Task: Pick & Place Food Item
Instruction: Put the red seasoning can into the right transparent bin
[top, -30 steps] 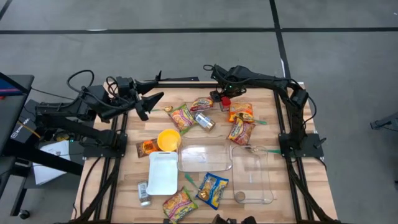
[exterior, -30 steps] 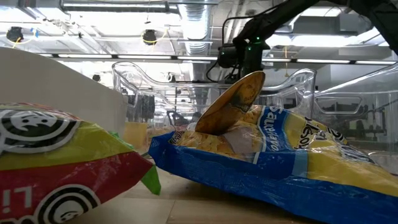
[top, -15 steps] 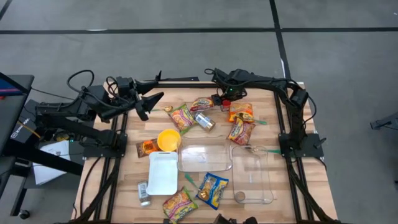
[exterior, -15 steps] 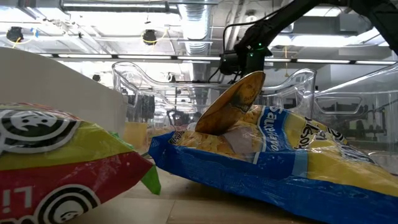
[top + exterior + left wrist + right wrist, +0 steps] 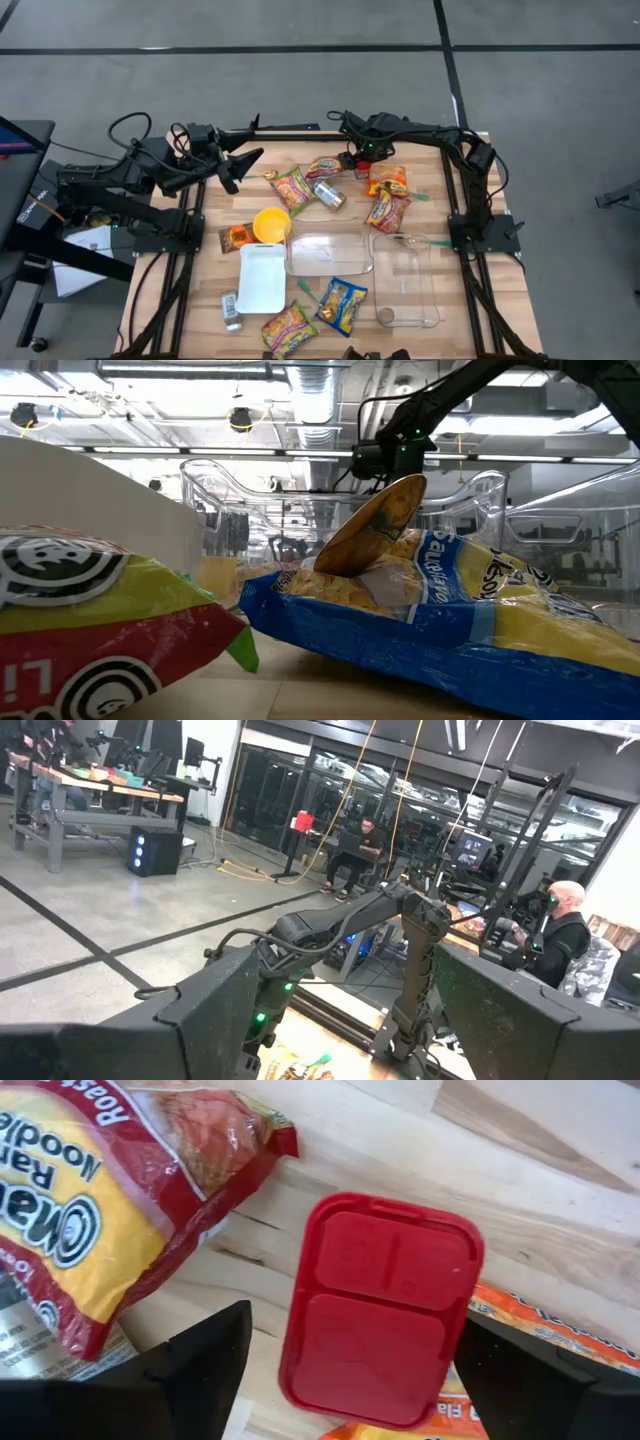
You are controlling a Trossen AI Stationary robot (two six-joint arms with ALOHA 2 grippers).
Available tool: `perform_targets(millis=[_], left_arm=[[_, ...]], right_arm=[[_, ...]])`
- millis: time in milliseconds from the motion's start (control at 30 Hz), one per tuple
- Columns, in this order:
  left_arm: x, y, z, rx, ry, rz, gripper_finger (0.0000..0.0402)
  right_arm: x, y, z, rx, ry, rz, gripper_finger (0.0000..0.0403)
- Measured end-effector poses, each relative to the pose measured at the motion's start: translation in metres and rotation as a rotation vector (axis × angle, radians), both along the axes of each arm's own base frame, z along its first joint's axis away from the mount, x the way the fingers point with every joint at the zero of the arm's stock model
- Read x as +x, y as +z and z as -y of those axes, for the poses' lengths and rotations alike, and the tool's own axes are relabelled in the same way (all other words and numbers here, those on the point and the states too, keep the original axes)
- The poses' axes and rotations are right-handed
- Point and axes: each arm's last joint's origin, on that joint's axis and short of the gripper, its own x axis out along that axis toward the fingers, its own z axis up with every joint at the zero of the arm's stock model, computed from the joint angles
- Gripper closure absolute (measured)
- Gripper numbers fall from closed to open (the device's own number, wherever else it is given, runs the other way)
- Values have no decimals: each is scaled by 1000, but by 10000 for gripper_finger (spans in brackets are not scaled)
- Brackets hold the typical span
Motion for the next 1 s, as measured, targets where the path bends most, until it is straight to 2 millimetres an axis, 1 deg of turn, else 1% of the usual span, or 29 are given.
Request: perform_targets(millis=[667,767,900,1000], left_arm=[[0,0,0,-18,-2,10,105],[0,0,0,-18,-2,10,105],[0,0,0,-18,-1,10,105],[0,0,0,-18,-2,10,105]], right_arm=[[-1,0,0,4,2,-8,190],[-1,0,-1,5,2,-9,192],[-1,0,-1,6,2,-11,180],[0,0,-2,4,5,-13,183]])
